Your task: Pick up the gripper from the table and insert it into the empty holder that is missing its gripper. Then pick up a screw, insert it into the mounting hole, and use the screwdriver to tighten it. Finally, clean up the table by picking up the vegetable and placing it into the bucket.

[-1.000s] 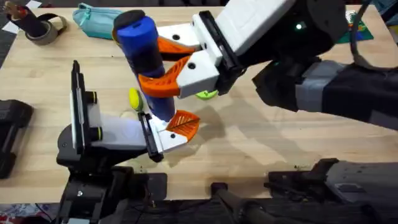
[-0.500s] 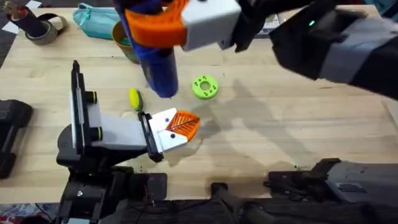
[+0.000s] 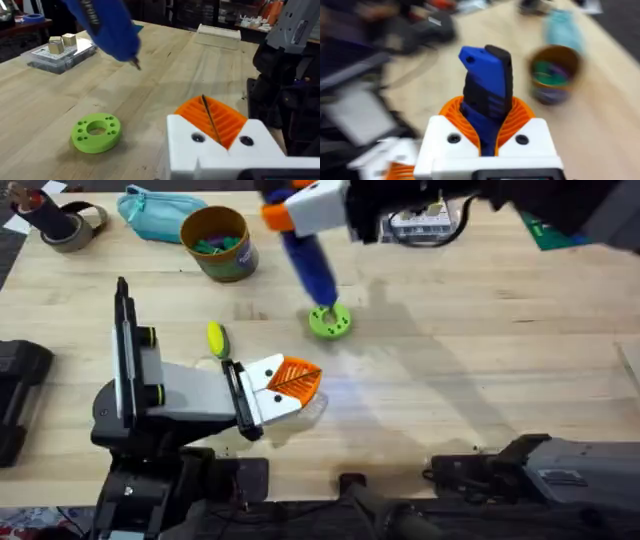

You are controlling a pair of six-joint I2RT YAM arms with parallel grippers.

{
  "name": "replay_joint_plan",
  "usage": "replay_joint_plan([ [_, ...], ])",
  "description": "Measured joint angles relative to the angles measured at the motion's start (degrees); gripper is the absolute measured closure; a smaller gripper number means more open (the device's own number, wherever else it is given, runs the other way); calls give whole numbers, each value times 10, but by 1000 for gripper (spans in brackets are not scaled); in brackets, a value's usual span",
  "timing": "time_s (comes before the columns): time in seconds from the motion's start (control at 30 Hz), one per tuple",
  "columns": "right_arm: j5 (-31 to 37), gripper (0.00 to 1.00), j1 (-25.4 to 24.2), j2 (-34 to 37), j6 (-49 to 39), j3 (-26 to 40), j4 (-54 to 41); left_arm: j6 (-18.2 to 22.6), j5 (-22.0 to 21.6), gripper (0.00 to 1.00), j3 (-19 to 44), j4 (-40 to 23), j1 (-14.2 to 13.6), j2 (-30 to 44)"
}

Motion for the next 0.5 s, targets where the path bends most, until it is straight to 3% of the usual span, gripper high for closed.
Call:
replay_joint_plan([
  [0.3, 242, 896, -8, 0, -81, 18, -116, 0, 0, 992, 0, 0, 0, 0],
  [0.5, 374, 900, -19, 0, -99, 18, -138, 0, 0, 992, 0, 0, 0, 0],
])
